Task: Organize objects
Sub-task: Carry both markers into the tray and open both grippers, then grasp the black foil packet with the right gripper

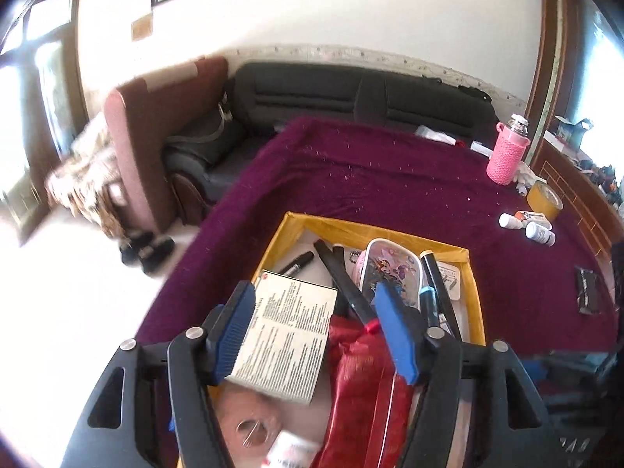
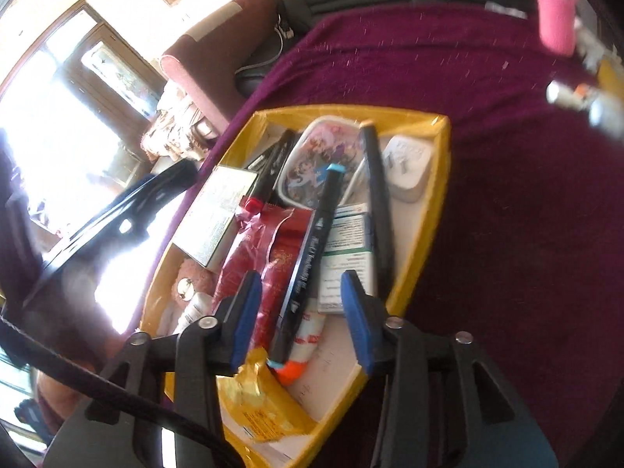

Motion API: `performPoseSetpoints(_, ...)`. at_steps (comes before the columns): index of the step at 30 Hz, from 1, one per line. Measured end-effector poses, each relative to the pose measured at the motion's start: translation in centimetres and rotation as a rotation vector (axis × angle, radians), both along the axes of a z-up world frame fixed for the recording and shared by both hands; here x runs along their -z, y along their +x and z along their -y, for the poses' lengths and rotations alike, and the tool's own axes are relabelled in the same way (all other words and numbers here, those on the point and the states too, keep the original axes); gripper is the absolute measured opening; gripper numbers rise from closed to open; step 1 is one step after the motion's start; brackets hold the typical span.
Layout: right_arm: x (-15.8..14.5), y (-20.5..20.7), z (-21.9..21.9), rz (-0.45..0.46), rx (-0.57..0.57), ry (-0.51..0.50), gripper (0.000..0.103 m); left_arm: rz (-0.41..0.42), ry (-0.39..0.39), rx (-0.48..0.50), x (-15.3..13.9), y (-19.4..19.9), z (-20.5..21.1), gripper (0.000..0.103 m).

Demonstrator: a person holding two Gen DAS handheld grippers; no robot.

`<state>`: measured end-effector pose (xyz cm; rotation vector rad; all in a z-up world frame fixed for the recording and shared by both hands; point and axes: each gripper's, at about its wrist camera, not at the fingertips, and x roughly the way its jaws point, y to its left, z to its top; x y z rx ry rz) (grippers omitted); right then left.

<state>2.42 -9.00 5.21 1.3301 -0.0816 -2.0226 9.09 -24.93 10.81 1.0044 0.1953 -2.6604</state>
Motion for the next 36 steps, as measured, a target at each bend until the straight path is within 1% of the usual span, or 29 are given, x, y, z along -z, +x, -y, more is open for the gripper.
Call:
performPoseSetpoints(1,-0.3,0.3,-0.7,-0.022,0.003,0.006,0.047,-0.022,-0.033,0.002,-0.6,1.1,-1.0,0.059)
performPoseSetpoints(2,-0.7,0.6,-1.4,-0.049,0.006,0.016,0.047,-0.035,-0.048,0.005,-0.9,1.8,-1.6,0.061)
performPoseSetpoints(5,-2.0,1.2,-4.3,-0.149,0.040,0.078,0.049,-0.066,-0.057,0.022,-2.0,3.6,-3.7,0.068)
performPoseSetpoints(9,-4.0,0.8,-9.8,-0.290,0.146,0.180,0.054,-0.089,-0.066,0.044,-2.8,4.9,-6.7,0.069)
performPoseSetpoints(11,-5.0,0.9,-13.0,-0.340,0.203,0.207,0.056,-0.096,-0.080,0.057,-3.1,5.1,-8.3,0.069)
performPoseSetpoints(12,-5.6,1.0,-14.6,-0.365,0.231,0.204,0.057,-0.099,-0.087,0.067,-3.2,5.2,-9.2,0.069)
performPoseSetpoints(14,-7.2,1.8,-18.1,-0.438,0.290,0.173,0.067,-0.105,-0.097,0.085,-3.5,5.4,-10.6,0.069)
performPoseSetpoints(15,-7.9,2.4,-19.7,-0.480,0.323,0.151,0.080,-0.108,-0.102,0.094,-3.7,5.5,-11.3,0.069)
performPoseSetpoints(16,-8.3,2.6,-20.9,-0.507,0.346,0.122,0.090,-0.110,-0.110,0.105,-3.9,5.5,-12.0,0.069)
performPoseSetpoints(17,-8.5,3.0,-22.5,-0.524,0.364,0.078,0.091,-0.111,-0.118,0.115,-4.0,5.4,-12.8,0.069)
performPoseSetpoints(18,-8.3,2.9,-24.1,-0.515,0.384,0.033,0.091,-0.111,-0.122,0.122,-4.1,5.5,-13.4,0.069)
performPoseSetpoints(19,-7.8,2.5,-25.4,-0.479,0.416,0.023,0.091,-0.111,-0.126,0.130,-4.2,5.4,-14.1,0.069)
performPoseSetpoints(21,-6.1,1.0,-27.8,-0.387,0.514,0.080,0.091,-0.107,-0.131,0.139,-4.3,5.3,-14.9,0.070)
performPoseSetpoints(22,-5.4,0.3,-28.4,-0.363,0.538,0.088,0.091,-0.103,-0.133,0.145,-4.3,5.2,-15.4,0.070)
performPoseSetpoints(24,-3.7,-0.8,-30.4,-0.291,0.585,0.092,0.091,-0.092,-0.139,0.157,-4.2,4.9,-16.4,0.070)
performPoseSetpoints(27,-1.9,-1.9,-32.8,-0.221,0.644,0.078,0.091,-0.075,-0.154,0.173,-3.9,4.5,-17.6,0.070)
performPoseSetpoints(31,-0.9,-2.2,-35.3,-0.181,0.685,0.095,0.091,-0.052,-0.166,0.190,-3.5,4.1,-19.0,0.070)
performPoseSetpoints(36,0.4,-3.0,-37.2,-0.159,0.715,0.108,0.091,-0.025,-0.173,0.213,-2.8,3.4,-20.3,0.070)
